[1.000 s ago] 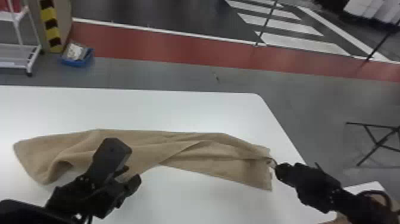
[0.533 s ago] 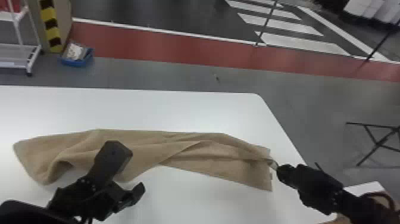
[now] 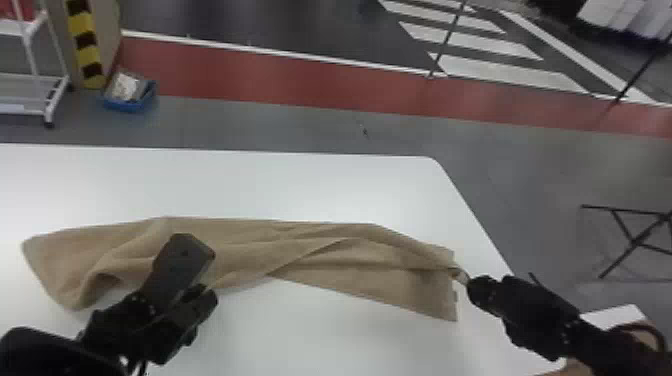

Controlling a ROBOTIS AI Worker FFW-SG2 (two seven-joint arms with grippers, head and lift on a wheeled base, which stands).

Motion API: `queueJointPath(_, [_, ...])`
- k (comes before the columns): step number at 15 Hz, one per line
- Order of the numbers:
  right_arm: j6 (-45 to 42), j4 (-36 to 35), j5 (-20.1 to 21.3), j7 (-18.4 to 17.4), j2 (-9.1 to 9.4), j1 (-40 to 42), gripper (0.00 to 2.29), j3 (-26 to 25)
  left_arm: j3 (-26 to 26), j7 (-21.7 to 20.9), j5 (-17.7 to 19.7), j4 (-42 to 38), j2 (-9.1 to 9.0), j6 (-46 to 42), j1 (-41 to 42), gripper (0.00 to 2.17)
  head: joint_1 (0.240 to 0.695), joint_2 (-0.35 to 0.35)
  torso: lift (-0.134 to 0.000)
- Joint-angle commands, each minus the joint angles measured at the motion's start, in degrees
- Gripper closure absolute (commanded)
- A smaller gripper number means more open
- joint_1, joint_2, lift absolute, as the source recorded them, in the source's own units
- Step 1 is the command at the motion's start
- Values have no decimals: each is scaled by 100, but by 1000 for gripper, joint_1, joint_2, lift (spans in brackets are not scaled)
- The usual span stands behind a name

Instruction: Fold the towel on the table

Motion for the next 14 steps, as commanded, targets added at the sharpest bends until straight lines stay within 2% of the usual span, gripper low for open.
queueJointPath(1, [0,-1,-18,-17,5,-8,1946,-5,109,-139,-1,-252,-15,124,30,1325,695,-350,-125])
queueJointPath(2, [-17,-1,-53,-52,5,-8,1946,-14,170,-244,-1,-384,-15,230,57,1325,695,-350,-125])
queueJointPath(3, [-17,-45,-273,-52,5,-8,1946,-84,240,-297,8,-569,-15,230,118,1325,695,-350,-125])
queueJointPath(5, [-140,-353,-950,-26,5,-35,1946,-366,548,-569,122,-1289,-15,317,338,1325,695,-350,-125])
queueJointPath(7, [-105,-836,-1776,132,5,-61,1946,-568,741,-763,157,-2054,-15,687,417,1322,695,-350,-125])
queueJointPath(9, [158,-1293,-2971,616,5,-61,1946,-866,891,-894,236,-2731,-15,968,479,1322,695,-350,-125])
queueJointPath(10, [510,-1539,-3375,747,5,-61,1946,-1051,988,-974,263,-3065,-15,1021,540,1315,695,-350,-125])
queueJointPath(14, [528,-1812,-3885,1222,5,-17,1946,-1403,1330,-965,412,-3144,-15,1021,487,1305,695,-350,-125])
